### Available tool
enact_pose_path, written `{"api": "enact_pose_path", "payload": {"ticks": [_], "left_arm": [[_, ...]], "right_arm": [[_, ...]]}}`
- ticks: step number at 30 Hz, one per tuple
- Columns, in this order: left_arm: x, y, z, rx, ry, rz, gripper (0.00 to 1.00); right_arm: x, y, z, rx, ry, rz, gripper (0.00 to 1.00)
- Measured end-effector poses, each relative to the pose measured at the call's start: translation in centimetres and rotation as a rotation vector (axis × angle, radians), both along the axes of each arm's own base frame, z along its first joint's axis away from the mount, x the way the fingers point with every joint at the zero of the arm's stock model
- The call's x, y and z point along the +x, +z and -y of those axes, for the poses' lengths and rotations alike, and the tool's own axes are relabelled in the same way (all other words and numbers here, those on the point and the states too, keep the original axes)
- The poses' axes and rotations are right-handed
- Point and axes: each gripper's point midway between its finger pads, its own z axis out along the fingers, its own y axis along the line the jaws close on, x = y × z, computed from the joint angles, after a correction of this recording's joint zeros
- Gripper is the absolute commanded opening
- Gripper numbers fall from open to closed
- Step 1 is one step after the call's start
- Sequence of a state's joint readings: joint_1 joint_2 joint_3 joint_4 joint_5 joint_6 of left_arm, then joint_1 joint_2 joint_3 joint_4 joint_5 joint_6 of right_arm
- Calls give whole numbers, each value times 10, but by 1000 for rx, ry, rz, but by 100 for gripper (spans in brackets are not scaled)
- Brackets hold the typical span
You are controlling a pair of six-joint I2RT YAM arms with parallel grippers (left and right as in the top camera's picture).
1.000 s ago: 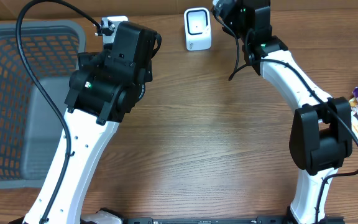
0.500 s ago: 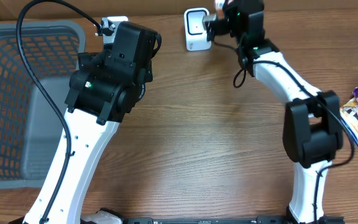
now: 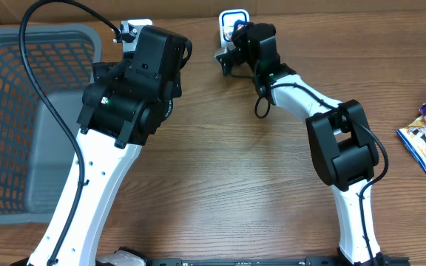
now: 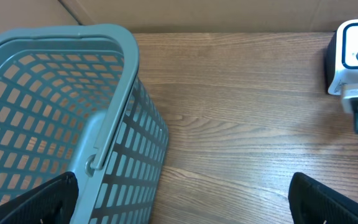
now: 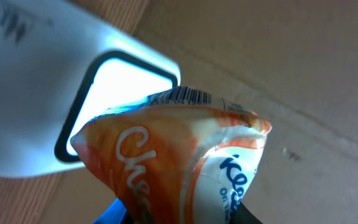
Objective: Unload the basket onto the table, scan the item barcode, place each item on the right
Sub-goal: 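Hold the tissue pack's barcode against the scanner window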
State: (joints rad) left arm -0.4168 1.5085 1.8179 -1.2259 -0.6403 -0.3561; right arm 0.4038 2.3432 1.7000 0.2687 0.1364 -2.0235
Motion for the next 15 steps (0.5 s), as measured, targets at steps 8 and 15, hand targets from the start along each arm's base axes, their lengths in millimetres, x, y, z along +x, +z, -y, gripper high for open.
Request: {"api": "enact_pose_path", "payload": {"ticks": [8,15], "left_arm": [[0,0,0,0,0,0,100],[0,0,0,0,0,0,100]], "right_arm": [[-1,0,-1,-7,3,2,4],[0,0,0,-2,16,0,4]]}}
